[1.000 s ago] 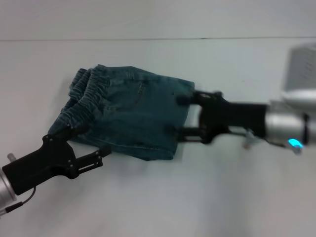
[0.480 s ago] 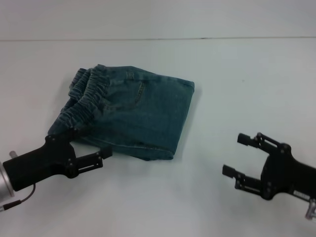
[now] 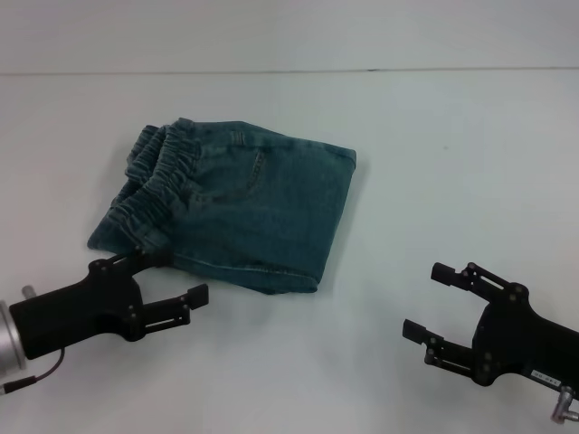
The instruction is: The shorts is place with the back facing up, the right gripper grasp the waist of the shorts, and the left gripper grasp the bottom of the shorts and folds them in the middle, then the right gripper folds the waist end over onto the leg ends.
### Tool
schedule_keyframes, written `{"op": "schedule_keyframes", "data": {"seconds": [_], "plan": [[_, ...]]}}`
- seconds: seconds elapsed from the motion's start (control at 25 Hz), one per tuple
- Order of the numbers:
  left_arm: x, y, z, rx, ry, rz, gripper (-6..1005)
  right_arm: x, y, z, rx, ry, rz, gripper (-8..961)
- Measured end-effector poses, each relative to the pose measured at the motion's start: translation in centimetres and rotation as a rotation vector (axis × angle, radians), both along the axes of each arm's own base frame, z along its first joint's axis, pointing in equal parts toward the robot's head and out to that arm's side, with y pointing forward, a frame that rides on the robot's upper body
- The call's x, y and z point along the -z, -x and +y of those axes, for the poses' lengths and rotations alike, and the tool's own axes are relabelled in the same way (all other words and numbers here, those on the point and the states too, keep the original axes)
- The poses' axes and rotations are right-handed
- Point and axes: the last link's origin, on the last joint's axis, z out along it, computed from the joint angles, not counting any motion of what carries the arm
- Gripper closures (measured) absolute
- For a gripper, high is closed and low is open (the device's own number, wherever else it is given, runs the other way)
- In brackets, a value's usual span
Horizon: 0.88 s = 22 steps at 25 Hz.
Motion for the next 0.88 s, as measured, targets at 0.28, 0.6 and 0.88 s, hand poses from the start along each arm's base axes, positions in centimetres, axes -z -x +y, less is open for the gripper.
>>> {"op": "schedule_keyframes", "data": {"seconds": [0.28,0.6,0.88], "plan": [[-1.0,0.9,-0.4,-0.016,-0.050,0.006,106,0.0,0.1,0.2,0.001,-0.007,0.005,113],[-0.7,0.7,-1.2,0.016,-0.003,0.004,106,-0.1,0.2,0.9,0.003,-0.005,0.000,113],[-0.6,0.1,-2.2,0.069,0.085,-0.010,107,-0.2,0.1,0.8,0.005,0.038,-0.009,113]]}}
